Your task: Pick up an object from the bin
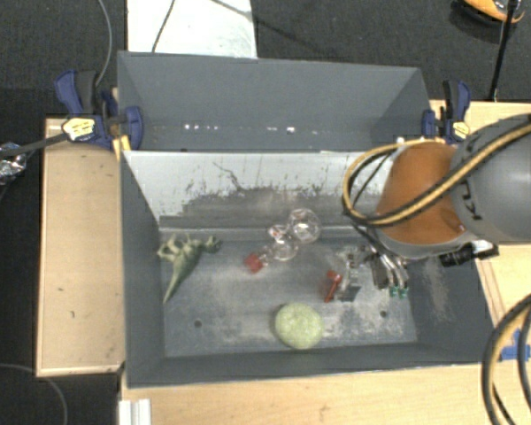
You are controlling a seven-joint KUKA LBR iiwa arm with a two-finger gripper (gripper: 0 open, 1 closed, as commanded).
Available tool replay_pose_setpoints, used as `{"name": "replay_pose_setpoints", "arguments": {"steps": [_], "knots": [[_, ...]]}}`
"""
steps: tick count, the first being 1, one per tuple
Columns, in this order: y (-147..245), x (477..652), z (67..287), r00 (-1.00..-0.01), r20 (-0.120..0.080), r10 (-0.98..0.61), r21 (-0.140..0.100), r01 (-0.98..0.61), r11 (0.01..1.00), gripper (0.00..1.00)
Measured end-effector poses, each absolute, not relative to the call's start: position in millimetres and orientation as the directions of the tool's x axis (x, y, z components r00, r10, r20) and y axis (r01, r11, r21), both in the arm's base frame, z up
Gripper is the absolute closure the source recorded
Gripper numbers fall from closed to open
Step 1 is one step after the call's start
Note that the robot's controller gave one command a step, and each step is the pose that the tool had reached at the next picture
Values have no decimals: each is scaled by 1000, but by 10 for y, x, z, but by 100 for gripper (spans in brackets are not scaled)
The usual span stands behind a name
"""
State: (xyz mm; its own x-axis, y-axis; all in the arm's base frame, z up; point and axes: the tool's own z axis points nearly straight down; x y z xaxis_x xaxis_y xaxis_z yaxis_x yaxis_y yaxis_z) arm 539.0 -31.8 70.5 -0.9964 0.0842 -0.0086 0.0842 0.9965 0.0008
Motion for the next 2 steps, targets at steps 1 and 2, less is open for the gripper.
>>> {"name": "replay_pose_setpoints", "arguments": {"steps": [1, 2], "knots": [[-318, 5390, 705, -996, -9, 84, 1, 84, 996, 100], [-289, 5395, 1039, -997, -1, 75, 0, 75, 997, 100]]}}
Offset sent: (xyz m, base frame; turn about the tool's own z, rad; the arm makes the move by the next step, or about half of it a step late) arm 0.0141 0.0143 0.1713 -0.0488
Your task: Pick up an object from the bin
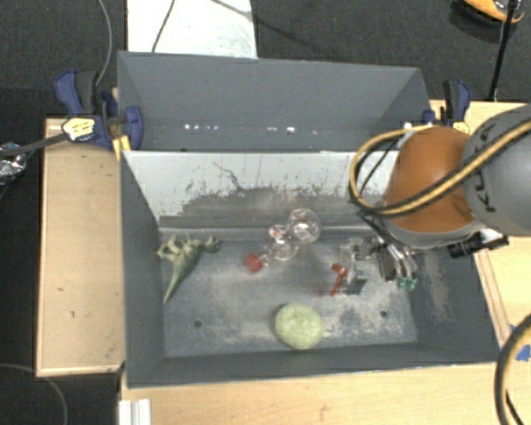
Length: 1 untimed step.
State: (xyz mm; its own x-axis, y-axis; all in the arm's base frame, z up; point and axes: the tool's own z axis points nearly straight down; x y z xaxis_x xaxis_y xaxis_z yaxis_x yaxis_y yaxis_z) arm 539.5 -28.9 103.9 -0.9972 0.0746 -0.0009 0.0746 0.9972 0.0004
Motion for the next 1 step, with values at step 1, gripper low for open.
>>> {"name": "replay_pose_setpoints", "arguments": {"steps": [1], "knots": [[-258, 5456, 1572, -998, -13, 59, 0, 59, 998, 100]]}}
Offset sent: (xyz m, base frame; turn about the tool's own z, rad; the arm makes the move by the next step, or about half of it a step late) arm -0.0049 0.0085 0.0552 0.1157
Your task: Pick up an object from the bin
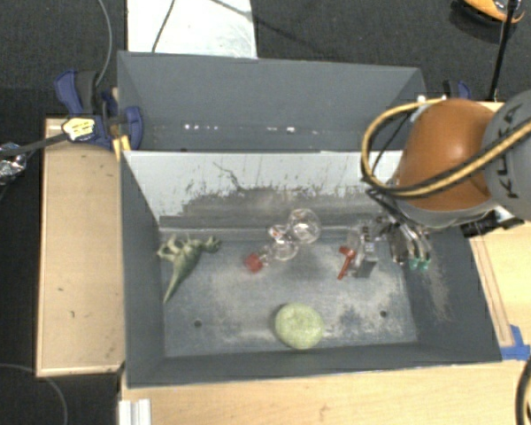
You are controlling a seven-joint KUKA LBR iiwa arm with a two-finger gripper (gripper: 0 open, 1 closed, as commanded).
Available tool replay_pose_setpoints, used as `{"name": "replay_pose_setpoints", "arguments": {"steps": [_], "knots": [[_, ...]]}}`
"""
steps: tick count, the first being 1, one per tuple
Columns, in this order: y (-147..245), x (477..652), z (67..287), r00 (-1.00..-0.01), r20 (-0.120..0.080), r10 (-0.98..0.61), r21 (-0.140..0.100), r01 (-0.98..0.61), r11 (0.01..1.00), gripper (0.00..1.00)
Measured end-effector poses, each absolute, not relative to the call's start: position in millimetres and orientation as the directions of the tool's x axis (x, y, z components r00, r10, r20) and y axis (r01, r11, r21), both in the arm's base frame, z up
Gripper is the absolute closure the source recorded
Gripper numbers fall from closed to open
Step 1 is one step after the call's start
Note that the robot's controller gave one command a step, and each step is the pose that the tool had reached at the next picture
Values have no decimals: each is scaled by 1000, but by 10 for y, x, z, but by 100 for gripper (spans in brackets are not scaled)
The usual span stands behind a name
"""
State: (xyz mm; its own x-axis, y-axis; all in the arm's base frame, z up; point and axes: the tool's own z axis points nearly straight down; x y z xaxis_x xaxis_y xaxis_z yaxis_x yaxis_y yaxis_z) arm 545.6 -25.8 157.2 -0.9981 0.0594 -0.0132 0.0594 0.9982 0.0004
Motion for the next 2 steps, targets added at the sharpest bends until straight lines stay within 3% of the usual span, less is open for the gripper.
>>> {"name": "replay_pose_setpoints", "arguments": {"steps": [1, 2], "knots": [[-246, 5432, 1777, -996, -14, 85, 1, 85, 996, 100], [-196, 5484, 2193, -997, -6, 79, 1, 79, 997, 100]]}}
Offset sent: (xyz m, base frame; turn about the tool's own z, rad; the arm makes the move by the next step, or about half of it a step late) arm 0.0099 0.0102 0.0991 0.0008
